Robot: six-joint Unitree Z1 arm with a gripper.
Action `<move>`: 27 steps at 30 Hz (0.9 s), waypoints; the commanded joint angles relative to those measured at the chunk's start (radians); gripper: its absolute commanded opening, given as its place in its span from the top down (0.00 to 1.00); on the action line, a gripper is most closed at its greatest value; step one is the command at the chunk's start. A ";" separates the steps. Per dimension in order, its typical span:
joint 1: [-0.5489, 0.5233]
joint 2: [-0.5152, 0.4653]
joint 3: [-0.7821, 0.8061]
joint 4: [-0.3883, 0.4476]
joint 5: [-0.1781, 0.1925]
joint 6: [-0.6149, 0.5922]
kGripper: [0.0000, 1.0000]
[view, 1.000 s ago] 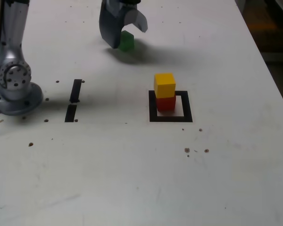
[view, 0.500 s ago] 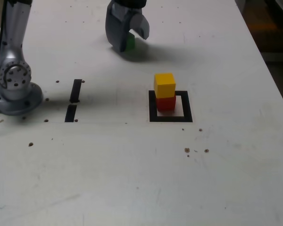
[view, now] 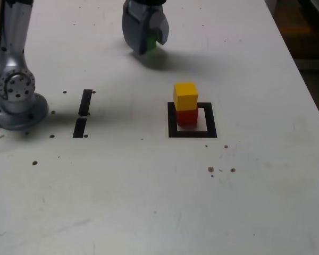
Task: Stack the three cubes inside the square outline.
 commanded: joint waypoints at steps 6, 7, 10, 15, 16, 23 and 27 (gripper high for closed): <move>-0.112 -0.121 -0.104 0.212 -0.045 0.069 0.90; -0.145 -0.133 -0.128 0.243 -0.050 0.078 0.90; -0.266 -0.161 -0.202 0.321 -0.060 0.090 0.90; -0.490 -0.176 -0.288 0.378 -0.085 0.042 0.90; -0.539 -0.175 -0.294 0.381 -0.092 0.018 0.90; -0.716 -0.154 -0.279 0.371 -0.091 -0.122 0.90; -0.800 -0.132 -0.279 0.365 -0.083 -0.182 0.90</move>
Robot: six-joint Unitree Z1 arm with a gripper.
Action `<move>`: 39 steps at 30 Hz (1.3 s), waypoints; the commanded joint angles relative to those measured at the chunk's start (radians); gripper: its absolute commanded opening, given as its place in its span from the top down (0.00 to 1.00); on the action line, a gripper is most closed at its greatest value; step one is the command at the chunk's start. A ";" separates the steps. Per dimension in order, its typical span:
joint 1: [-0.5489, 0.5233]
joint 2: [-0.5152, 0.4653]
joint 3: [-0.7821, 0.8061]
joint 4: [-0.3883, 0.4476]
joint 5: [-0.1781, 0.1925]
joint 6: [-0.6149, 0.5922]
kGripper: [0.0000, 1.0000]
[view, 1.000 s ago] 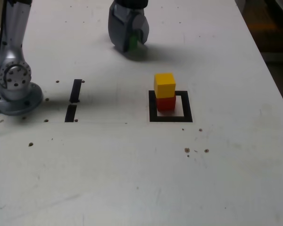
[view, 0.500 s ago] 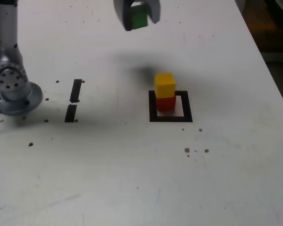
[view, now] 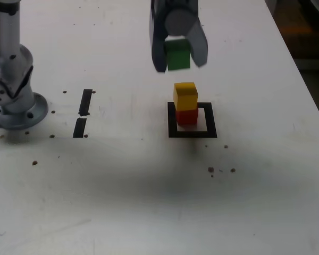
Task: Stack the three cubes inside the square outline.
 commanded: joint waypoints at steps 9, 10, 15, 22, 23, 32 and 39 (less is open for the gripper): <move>-0.063 0.051 -0.002 -0.014 -0.003 -0.042 0.89; -0.057 0.052 -0.001 -0.014 0.001 -0.039 0.89; -0.017 0.060 0.009 -0.015 0.013 -0.019 0.89; 0.016 0.081 0.021 -0.029 0.016 0.001 0.88; 0.017 0.083 0.023 -0.034 0.016 0.002 0.88; 0.025 0.105 0.031 -0.064 0.013 0.004 0.87; 0.030 0.110 0.035 -0.068 0.008 0.007 0.79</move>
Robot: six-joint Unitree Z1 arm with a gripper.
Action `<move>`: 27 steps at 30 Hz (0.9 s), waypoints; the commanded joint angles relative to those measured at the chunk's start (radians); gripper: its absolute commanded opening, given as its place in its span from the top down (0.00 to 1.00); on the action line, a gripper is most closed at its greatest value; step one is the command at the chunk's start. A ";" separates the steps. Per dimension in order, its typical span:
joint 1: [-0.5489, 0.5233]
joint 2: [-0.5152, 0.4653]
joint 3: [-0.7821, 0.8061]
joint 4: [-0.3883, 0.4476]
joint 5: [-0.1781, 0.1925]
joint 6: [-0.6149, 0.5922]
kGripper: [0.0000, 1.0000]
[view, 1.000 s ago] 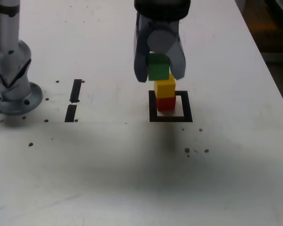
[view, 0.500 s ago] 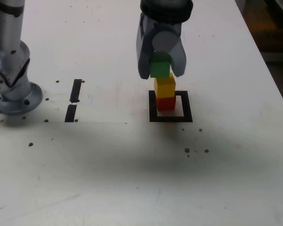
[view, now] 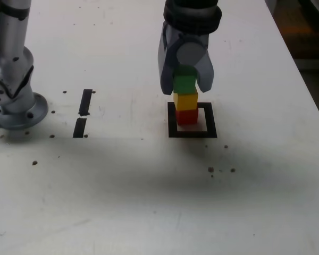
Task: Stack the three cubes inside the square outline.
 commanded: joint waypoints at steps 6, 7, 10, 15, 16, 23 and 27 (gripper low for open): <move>0.013 0.009 0.007 -0.003 -0.012 0.011 0.62; 0.014 0.011 0.009 -0.003 -0.016 0.013 0.58; 0.017 0.019 0.012 -0.003 -0.024 0.019 0.46; 0.018 0.030 0.013 -0.007 -0.029 0.028 0.30; 0.018 0.029 0.014 -0.008 -0.029 0.028 0.25; 0.018 -0.022 0.003 0.014 -0.023 0.012 0.00; 0.018 -0.102 -0.011 0.077 -0.015 -0.008 0.00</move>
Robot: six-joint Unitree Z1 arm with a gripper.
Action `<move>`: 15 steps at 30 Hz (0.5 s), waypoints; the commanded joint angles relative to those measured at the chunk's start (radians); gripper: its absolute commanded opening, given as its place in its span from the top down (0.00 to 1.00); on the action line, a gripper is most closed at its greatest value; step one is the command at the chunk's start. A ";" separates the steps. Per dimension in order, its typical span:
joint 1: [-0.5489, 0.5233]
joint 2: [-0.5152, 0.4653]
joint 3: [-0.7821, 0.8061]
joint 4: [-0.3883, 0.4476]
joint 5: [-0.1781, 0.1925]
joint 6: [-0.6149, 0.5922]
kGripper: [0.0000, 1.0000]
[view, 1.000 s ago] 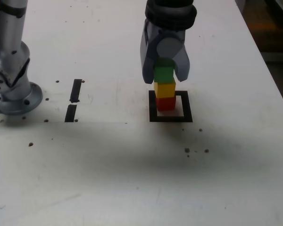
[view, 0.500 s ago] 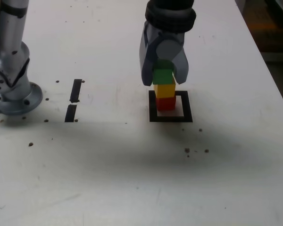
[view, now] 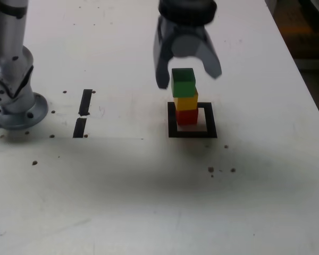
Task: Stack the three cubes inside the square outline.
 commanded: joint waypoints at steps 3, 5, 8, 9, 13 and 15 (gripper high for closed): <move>0.005 -0.138 -0.004 0.069 0.024 -0.008 0.00; 0.016 -0.225 0.019 0.096 0.034 0.006 0.00; 0.056 -0.356 0.117 0.108 0.030 0.046 0.00; 0.070 -0.384 0.158 0.105 0.026 0.059 0.00; 0.113 -0.438 0.341 0.065 0.015 0.106 0.00; 0.120 -0.447 0.425 0.030 0.014 0.122 0.00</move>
